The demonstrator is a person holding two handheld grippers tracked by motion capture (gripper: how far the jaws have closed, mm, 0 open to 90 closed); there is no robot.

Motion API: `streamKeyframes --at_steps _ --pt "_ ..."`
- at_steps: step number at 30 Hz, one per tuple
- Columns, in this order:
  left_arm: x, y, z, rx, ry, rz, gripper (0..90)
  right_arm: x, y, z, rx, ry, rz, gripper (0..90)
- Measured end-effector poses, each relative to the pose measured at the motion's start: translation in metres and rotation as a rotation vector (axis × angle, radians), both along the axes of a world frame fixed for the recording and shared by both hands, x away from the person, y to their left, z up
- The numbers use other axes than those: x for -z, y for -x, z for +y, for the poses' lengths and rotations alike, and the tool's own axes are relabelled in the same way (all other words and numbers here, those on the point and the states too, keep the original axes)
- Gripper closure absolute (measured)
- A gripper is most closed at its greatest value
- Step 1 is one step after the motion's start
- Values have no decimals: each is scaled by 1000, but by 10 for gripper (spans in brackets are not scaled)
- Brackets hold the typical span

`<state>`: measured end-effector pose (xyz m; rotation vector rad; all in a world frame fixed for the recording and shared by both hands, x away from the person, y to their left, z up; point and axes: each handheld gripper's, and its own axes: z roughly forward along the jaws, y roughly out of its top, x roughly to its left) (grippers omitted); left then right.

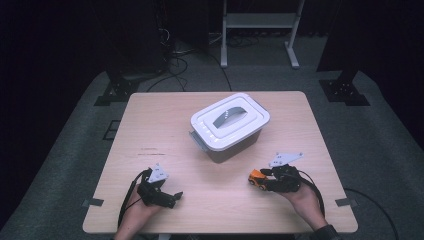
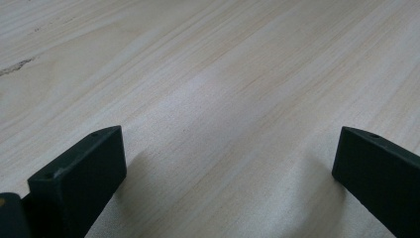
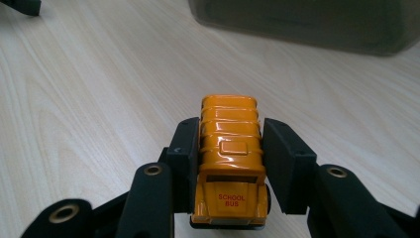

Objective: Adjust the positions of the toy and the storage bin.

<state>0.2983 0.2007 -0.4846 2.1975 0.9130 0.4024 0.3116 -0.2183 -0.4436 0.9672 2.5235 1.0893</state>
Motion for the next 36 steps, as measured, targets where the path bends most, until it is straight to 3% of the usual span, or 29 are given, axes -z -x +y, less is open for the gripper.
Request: streamKeyframes --at_steps 23,36 --pt "0 0 0 0 0 0 0 -8 1 -55 122 -5 -19 588" --pt "0 0 0 0 0 0 0 -6 -1 -89 218 32 -30 588"
